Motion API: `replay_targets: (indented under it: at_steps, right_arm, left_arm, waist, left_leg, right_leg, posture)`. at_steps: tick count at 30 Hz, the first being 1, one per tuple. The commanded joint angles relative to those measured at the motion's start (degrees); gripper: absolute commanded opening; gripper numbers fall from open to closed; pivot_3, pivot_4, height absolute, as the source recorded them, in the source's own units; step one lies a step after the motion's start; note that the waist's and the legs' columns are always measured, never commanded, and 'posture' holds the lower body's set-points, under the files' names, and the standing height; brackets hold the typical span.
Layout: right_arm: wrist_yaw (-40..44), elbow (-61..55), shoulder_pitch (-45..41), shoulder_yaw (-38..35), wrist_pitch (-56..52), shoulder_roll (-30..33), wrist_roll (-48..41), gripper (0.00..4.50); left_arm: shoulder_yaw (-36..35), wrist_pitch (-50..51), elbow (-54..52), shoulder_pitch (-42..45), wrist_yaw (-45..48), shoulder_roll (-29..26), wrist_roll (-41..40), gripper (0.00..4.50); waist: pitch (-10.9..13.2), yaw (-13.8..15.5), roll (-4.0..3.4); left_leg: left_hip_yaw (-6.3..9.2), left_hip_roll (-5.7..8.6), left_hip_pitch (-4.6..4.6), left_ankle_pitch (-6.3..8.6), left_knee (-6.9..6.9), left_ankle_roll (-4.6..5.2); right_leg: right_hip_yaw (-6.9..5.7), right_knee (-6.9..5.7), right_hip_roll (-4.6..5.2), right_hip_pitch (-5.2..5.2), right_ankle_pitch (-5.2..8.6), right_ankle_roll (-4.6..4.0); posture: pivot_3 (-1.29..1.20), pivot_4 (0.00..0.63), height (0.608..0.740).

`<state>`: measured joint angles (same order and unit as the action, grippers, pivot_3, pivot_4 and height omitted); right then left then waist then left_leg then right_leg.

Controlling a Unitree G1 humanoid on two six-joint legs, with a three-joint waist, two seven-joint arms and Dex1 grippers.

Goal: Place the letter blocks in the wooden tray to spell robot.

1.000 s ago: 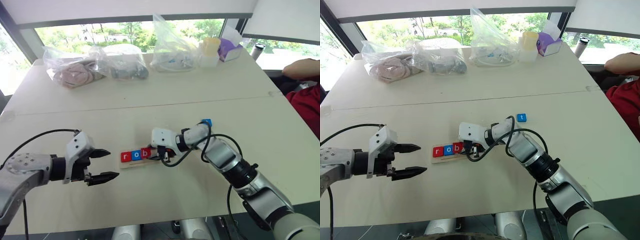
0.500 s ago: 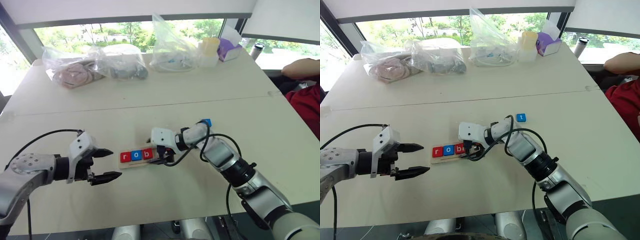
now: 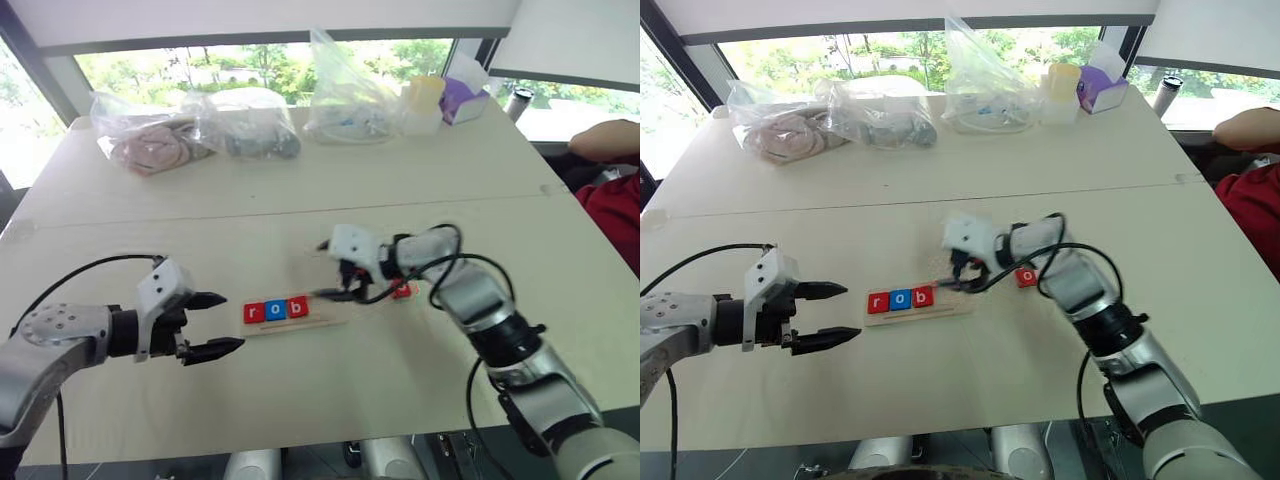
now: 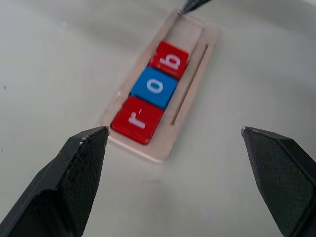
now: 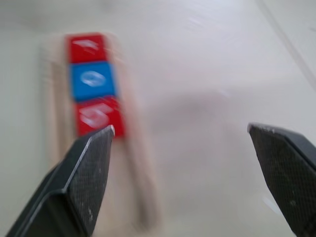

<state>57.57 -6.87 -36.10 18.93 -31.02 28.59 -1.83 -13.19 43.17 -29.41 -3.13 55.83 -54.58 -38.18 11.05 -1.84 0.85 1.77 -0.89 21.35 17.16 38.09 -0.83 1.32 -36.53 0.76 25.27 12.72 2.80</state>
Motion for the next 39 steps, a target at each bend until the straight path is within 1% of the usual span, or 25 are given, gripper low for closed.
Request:
replay_targets:
  at_steps: [1, 3, 6, 11, 16, 24, 28, 31, 36, 39]
  right_arm:
    - [-2.1, -8.1, 4.2, -2.3, -1.9, -0.1, -2.7, 4.44]
    - [-5.4, -8.1, 5.7, -0.5, -1.6, -1.6, -0.6, 4.44]
    - [-7.9, -6.7, 6.2, 2.1, 0.1, -3.0, 1.7, 4.44]
    - [-8.7, -5.3, 5.3, 4.2, 1.5, -3.9, 2.7, 4.44]
    - [-9.3, -0.5, 3.9, 7.7, 7.4, -2.9, 7.5, 4.44]
    - [-9.3, 2.4, 2.8, 7.8, 8.9, -5.2, 7.9, 4.44]
    - [-8.9, 1.6, 2.6, 7.9, 8.4, -6.9, 7.3, 4.44]
    - [-8.8, 1.2, 2.6, 7.9, 7.9, -7.5, 7.4, 4.44]
    - [-8.9, 0.9, 3.1, 7.5, 7.8, -6.9, 8.2, 4.44]
    - [-9.9, -2.4, 3.1, 3.9, 5.6, -3.6, 8.8, 4.44]
  left_arm:
    - [-1.9, 0.5, -0.4, 1.7, -0.5, 0.4, -2.0, 4.5]
    - [-0.6, -0.3, 1.0, 2.3, -0.3, 0.5, -1.1, 4.5]
    - [0.4, -0.9, 2.1, 3.1, 0.0, 0.5, -0.4, 4.5]
    - [1.0, -1.2, 2.8, 4.0, 0.6, 0.2, 0.0, 4.5]
    - [0.5, -1.4, 2.1, 2.8, 0.4, 0.3, 0.7, 4.5]
    - [0.5, -2.0, 1.8, 2.2, -0.1, 0.8, 1.3, 4.5]
    - [1.7, -4.5, 3.7, 2.1, 1.4, -0.9, 4.5, 4.5]
    - [1.3, -4.6, 4.4, 2.9, 1.8, -0.7, 4.1, 4.5]
    - [1.6, -4.9, 4.6, 3.0, 2.1, -0.7, 4.4, 4.5]
    - [1.6, -4.6, 4.1, 4.0, 1.9, -0.4, 3.6, 4.5]
  waist:
    - [0.0, 0.0, 0.02]
    - [0.0, -0.6, 0.01]
    - [0.0, -0.9, 0.01]
    - [0.0, -0.6, 0.02]
    - [0.0, -0.6, 0.03]
    - [0.0, -0.7, 0.03]
    - [0.0, -0.6, 0.03]
    - [0.0, -0.7, 0.03]
    - [0.0, -0.6, 0.03]
    - [0.0, -0.5, 0.01]
  left_leg:
    - [0.01, 0.0, 0.01, 0.0, -0.01, 0.0]
    - [0.02, -0.03, -0.02, 0.0, -0.01, 0.01]
    - [-0.07, -0.03, -0.14, 0.0, -0.01, 0.0]
    - [-0.02, -0.02, -0.19, -0.02, 0.05, -0.03]
    - [-0.05, 0.0, -0.15, -0.02, 0.1, -0.03]
    - [-0.01, -0.02, -0.15, -0.02, 0.1, -0.03]
    - [-0.02, -0.01, -0.15, -0.02, 0.1, -0.03]
    - [-0.02, -0.01, -0.15, -0.02, 0.1, -0.03]
    - [-0.03, -0.01, -0.14, -0.02, 0.1, -0.03]
    - [-0.02, -0.01, -0.14, -0.02, 0.1, -0.03]
  right_leg:
    - [0.0, 0.0, -0.01, 0.0, 0.0, 0.01]
    - [0.0, -0.03, -0.08, 0.01, -0.01, 0.02]
    - [0.07, -0.32, -0.11, 0.08, 0.0, 0.01]
    - [0.07, -0.51, -0.15, 0.09, 0.13, -0.1]
    - [0.08, -0.51, -0.1, 0.08, 0.1, -0.1]
    - [0.08, -0.52, -0.12, 0.1, 0.09, -0.1]
    - [0.08, -0.53, -0.11, 0.1, 0.09, -0.1]
    - [0.08, -0.53, -0.12, 0.1, 0.09, -0.1]
    - [0.08, -0.53, -0.1, 0.1, 0.1, -0.1]
    - [0.08, -0.53, -0.1, 0.1, 0.1, -0.1]
  posture:
    - [0.0, 0.15, 0.74]
    - [0.0, 0.15, 0.74]
    - [0.0, 0.15, 0.74]
    - [0.0, 0.15, 0.74]
    - [0.0, 0.15, 0.74]
    - [0.0, 0.15, 0.74]
    - [0.0, 0.15, 0.74]
    - [0.0, 0.15, 0.74]
    - [0.0, 0.15, 0.74]
    - [0.0, 0.15, 0.74]
